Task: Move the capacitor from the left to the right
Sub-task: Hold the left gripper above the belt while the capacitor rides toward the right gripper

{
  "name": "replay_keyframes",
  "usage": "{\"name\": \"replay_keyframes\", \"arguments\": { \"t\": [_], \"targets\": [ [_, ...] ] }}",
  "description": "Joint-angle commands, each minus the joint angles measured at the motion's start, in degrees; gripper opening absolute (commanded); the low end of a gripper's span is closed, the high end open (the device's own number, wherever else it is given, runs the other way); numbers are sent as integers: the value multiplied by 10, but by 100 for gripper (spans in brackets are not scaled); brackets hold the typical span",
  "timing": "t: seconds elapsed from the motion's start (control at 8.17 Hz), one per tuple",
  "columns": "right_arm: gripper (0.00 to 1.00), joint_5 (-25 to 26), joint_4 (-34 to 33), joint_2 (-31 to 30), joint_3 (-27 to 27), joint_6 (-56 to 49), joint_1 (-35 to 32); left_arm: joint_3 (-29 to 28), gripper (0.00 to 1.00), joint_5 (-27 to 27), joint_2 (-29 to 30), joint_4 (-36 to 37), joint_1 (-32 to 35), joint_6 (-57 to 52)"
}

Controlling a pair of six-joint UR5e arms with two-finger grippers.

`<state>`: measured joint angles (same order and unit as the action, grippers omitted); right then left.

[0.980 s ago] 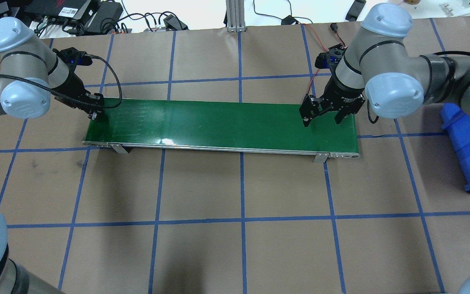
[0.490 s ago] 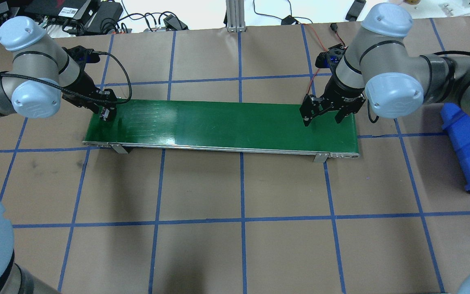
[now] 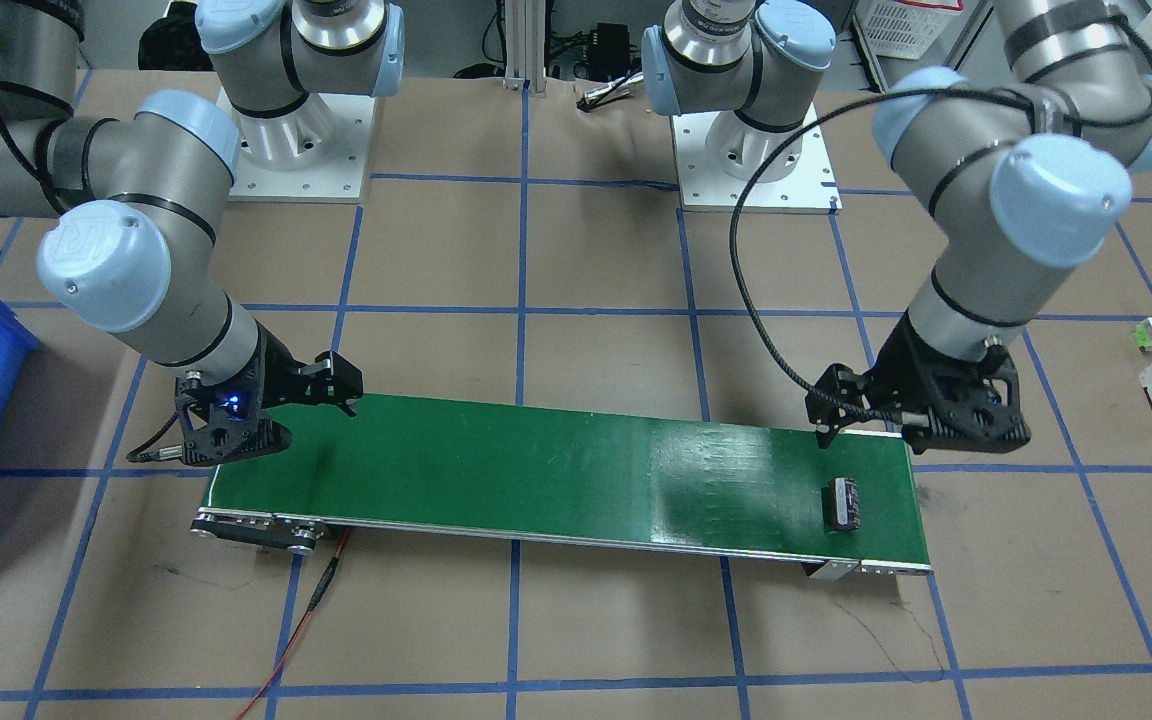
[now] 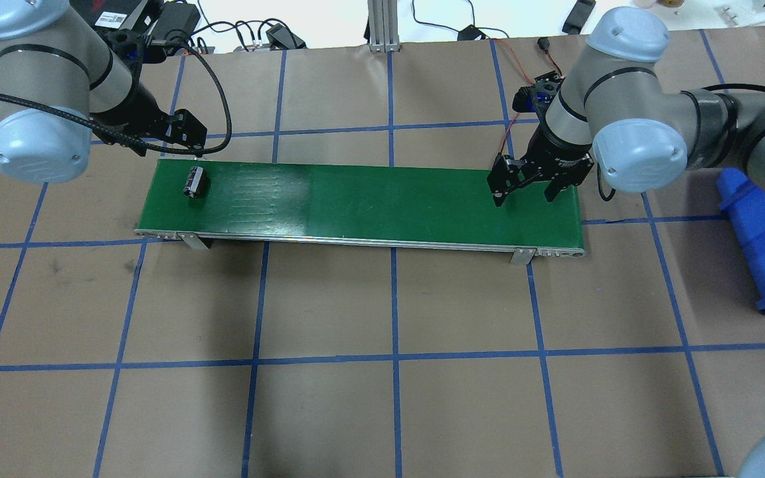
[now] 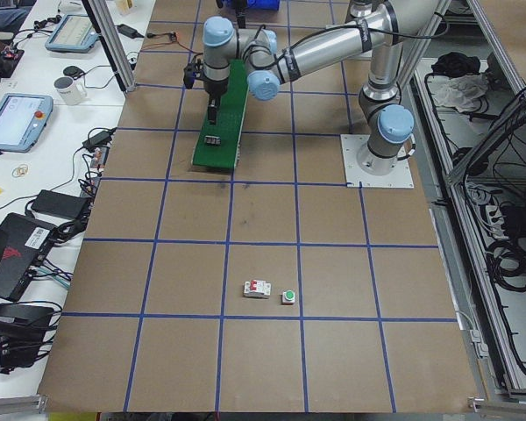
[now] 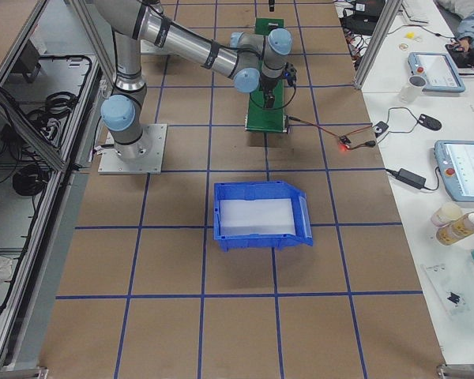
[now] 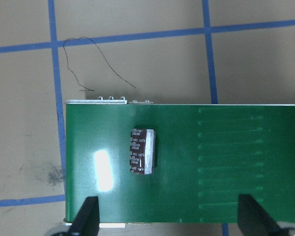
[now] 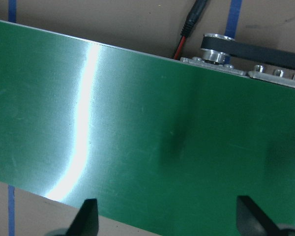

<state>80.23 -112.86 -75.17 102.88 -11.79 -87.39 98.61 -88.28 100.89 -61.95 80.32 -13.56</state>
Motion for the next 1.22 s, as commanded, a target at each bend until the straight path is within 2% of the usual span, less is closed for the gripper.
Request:
{"name": "replay_keyframes", "arguments": {
  "t": [0.0,0.12,0.24,0.73,1.1],
  "targets": [
    [100,-2,0,5,0,0,-1,3,100,-20,-59,-19,11,0],
    [100,-4,-2,6,0,0,-1,0,100,-22,-59,-48,11,1],
    [100,-2,-3,7,0,-5,-1,1,100,-20,-56,-113,11,10],
    [100,-1,-28,20,-1,-26,0,5,100,-29,-55,-120,5,1],
    [99,-11,-29,38,-1,22,12,7,100,-29,-52,-114,8,8]
  ]
}}
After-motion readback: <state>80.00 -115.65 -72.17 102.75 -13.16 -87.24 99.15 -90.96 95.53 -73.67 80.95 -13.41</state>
